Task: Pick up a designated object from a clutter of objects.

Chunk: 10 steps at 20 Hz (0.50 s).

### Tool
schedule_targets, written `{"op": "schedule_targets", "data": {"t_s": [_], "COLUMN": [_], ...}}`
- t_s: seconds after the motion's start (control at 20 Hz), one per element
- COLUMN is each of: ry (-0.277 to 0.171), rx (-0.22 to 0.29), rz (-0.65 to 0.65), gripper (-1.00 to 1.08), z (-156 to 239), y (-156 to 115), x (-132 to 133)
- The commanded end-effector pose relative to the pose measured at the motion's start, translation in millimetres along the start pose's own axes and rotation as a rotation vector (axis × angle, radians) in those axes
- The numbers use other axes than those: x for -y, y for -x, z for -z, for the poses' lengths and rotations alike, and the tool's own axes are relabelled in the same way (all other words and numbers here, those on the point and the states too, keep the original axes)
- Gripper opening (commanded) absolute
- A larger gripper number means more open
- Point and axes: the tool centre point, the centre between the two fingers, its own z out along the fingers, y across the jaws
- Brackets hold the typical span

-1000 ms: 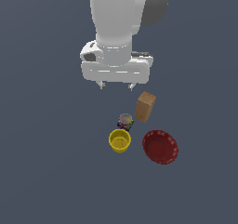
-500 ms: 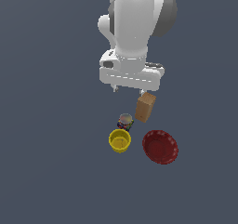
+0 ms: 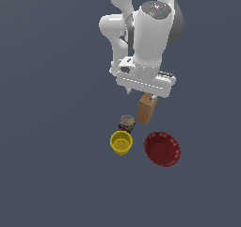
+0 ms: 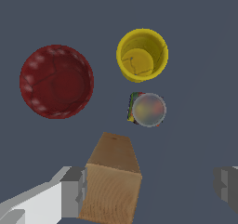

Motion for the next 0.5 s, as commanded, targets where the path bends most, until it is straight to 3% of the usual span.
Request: {"op": "schedule_targets", "data": {"t_s": [0.0, 0.45], "ry": [0.001, 0.003], "rx": [-0.001, -0.005], "rz": [-0.04, -0.154], "gripper": [1.0, 1.0], "z": [-9.6, -37.1], "y": [11.3, 46.9], "x": [7.4, 26.2]}}
